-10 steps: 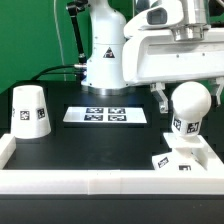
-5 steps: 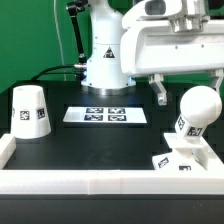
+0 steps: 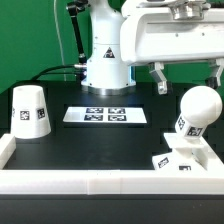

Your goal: Assemble lamp

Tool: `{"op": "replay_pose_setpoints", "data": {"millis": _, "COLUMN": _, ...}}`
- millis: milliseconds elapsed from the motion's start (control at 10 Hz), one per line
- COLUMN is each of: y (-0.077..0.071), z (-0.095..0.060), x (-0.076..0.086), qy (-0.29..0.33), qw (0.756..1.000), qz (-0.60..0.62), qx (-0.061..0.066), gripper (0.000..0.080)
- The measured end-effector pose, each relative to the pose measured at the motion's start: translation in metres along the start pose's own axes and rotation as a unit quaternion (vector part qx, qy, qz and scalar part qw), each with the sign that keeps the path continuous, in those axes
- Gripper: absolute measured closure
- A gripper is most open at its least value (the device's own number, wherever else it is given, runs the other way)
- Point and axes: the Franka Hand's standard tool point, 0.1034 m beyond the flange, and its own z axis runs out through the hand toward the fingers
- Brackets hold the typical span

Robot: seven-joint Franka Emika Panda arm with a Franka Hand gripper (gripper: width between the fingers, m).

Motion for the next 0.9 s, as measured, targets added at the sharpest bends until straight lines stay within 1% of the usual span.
{"op": "replay_pose_setpoints", "data": {"millis": 100, "y": 0.002, "z": 0.005, "x": -0.002, "qy": -0.001, "qw": 1.000, "qz": 0.000, "qx": -0.001, "gripper": 0.0101}}
{"op": "replay_pose_setpoints", "data": {"millis": 200, "y": 0.000, "z": 0.008, "x": -0.004, "qy": -0.027, "qw": 1.000, "qz": 0.000, "qx": 0.008, "gripper": 0.0101}}
{"op": "replay_pose_setpoints", "data": {"millis": 400, "y": -0.001, "z": 0.009, "x": -0.005, "qy": -0.094, "qw": 0.995, "qz": -0.006, "qx": 0.027, "gripper": 0.0101}}
{"op": "replay_pose_setpoints", "data": {"millis": 500, "y": -0.001, "z": 0.009, "x": -0.005, "qy": -0.124, "qw": 0.992, "qz": -0.006, "qx": 0.034, "gripper": 0.0101}}
{"op": "replay_pose_setpoints", "data": {"millis": 600, "y": -0.003, "z": 0.008, "x": -0.005, "qy": -0.146, "qw": 0.989, "qz": -0.005, "qx": 0.039, "gripper": 0.0101}}
{"op": "replay_pose_setpoints", "data": {"millis": 700, "y": -0.006, "z": 0.007, "x": -0.011, "qy": -0.187, "qw": 0.981, "qz": -0.006, "qx": 0.045, "gripper": 0.0101}}
{"op": "replay_pose_setpoints", "data": {"millis": 800, "y": -0.008, "z": 0.007, "x": -0.013, "qy": -0.218, "qw": 0.975, "qz": -0.008, "qx": 0.050, "gripper": 0.0101}}
{"op": "replay_pose_setpoints", "data": {"millis": 900, "y": -0.009, "z": 0.008, "x": -0.013, "qy": -0.234, "qw": 0.971, "qz": -0.008, "qx": 0.054, "gripper": 0.0101}}
